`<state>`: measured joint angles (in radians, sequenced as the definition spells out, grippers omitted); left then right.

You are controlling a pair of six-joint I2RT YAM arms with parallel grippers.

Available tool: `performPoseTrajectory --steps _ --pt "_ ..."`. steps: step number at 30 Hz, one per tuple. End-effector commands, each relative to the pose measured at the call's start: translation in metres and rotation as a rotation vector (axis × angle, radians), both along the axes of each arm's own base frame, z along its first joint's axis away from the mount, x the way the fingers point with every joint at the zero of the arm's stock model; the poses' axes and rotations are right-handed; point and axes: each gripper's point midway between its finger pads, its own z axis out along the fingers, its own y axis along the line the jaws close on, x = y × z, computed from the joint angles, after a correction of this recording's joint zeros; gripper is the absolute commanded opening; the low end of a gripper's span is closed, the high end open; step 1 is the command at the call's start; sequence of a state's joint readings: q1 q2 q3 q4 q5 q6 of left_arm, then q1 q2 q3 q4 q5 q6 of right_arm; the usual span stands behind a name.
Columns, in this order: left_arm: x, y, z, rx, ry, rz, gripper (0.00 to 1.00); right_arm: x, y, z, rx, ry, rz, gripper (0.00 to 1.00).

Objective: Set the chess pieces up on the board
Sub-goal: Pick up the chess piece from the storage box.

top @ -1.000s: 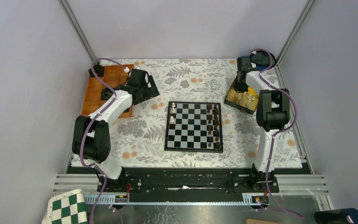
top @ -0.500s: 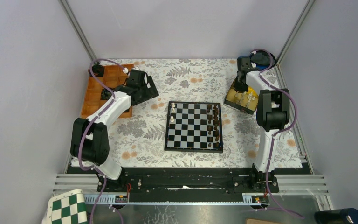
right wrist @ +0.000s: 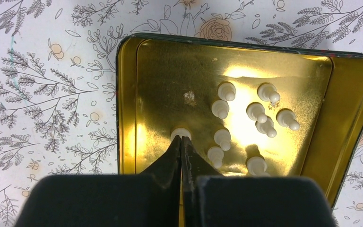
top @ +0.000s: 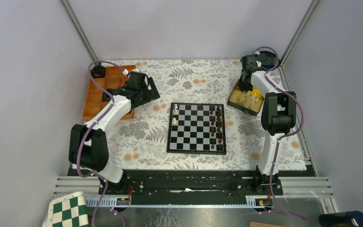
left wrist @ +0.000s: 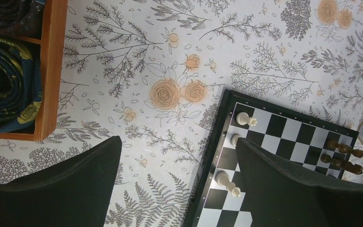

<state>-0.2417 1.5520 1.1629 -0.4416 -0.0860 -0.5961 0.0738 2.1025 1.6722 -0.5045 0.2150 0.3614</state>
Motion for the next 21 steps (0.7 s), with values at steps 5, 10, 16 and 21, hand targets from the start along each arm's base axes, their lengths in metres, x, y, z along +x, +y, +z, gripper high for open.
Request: performPoseTrajectory --steps 5,10,16,21 --pt "0.001 -0.002 0.013 -0.005 -0.052 -0.015 0.99 -0.007 -0.002 0.030 0.007 -0.042 0.002 0.39" --pt "0.001 -0.002 0.013 -0.003 -0.052 -0.018 0.99 -0.012 0.002 0.023 0.023 -0.025 0.014 0.47" --pt "0.001 -0.003 0.012 -0.006 -0.050 -0.019 0.99 -0.013 0.003 0.018 0.031 -0.015 0.021 0.45" --pt "0.001 -0.003 0.011 -0.009 -0.045 -0.015 0.99 -0.013 0.006 0.013 0.040 -0.004 0.029 0.42"
